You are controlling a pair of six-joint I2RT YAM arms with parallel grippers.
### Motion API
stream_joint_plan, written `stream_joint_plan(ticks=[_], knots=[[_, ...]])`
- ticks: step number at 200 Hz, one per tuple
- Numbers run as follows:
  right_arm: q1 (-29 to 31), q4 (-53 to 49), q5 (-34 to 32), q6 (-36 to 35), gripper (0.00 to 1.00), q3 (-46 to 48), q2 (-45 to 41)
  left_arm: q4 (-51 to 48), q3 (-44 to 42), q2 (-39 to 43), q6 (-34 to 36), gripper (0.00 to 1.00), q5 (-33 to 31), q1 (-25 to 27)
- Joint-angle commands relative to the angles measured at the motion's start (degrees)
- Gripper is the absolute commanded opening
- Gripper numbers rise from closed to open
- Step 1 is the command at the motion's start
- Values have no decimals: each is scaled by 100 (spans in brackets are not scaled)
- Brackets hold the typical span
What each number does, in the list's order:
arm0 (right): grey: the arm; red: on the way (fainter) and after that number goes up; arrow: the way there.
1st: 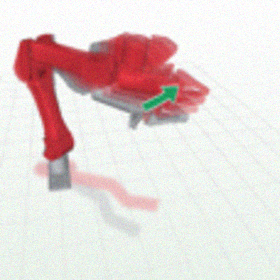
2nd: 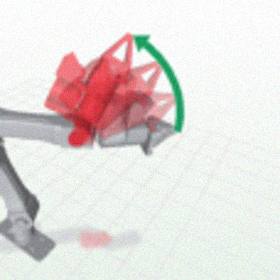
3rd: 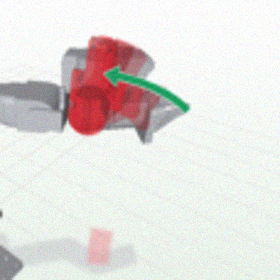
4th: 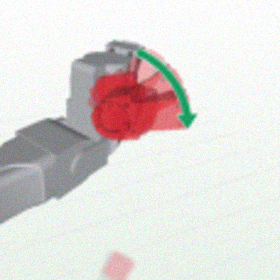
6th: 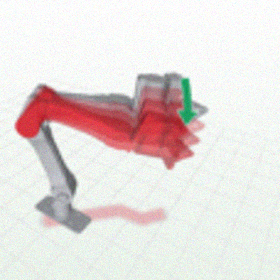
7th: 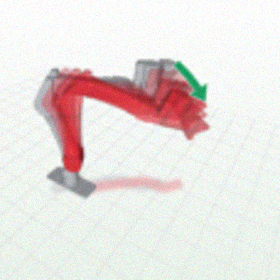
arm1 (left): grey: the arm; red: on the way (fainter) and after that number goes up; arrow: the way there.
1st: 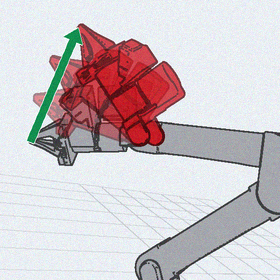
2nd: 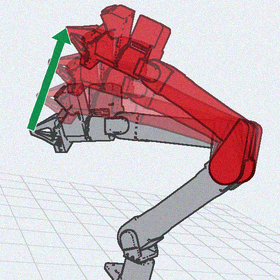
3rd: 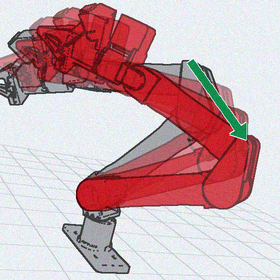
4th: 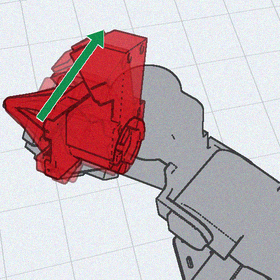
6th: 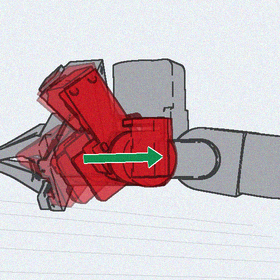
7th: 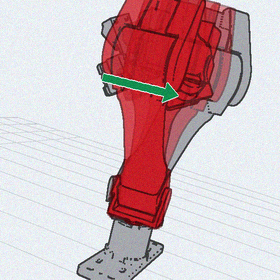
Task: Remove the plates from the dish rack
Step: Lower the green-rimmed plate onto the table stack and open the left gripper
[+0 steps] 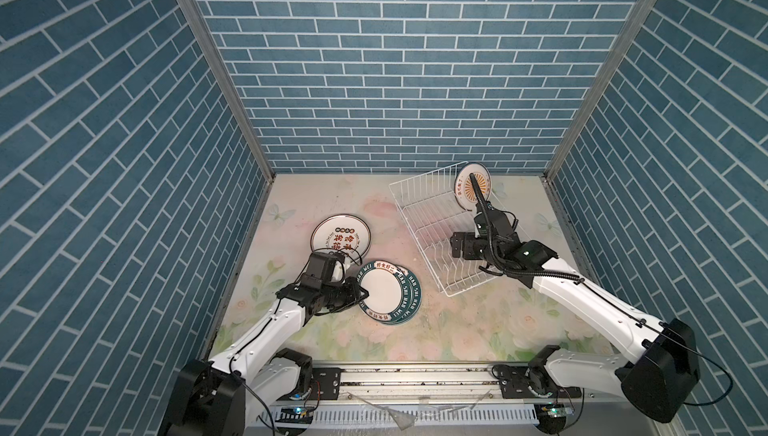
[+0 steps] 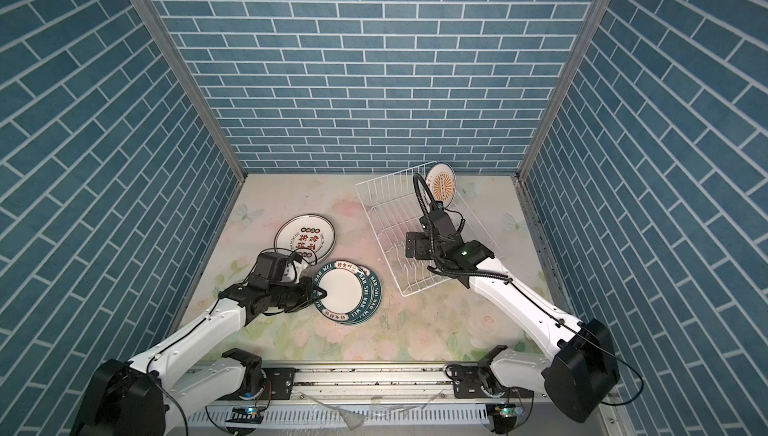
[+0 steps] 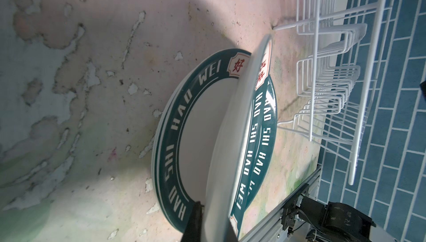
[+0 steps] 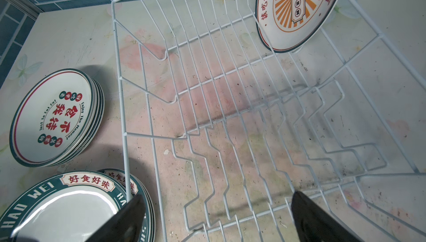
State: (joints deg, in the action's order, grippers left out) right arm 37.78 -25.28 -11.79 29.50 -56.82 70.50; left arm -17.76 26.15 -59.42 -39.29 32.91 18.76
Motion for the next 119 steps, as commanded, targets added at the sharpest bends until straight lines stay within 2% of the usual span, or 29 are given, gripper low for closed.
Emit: stream_joint_plan(ticks=[1, 33, 77, 119], knots=[[-34, -52, -25, -147, 99, 123, -11, -187, -72, -70, -17, 17, -239, 91], [-43, -48, 28, -155, 99, 99, 44, -217, -104, -60, -57, 27, -286, 119], [-47, -39, 84, -181, 99, 93, 43, -379, 44, -76, 60, 32, -438, 166], [-51, -17, 138, -207, 99, 79, 56, -649, 341, -312, 200, 39, -805, 538]])
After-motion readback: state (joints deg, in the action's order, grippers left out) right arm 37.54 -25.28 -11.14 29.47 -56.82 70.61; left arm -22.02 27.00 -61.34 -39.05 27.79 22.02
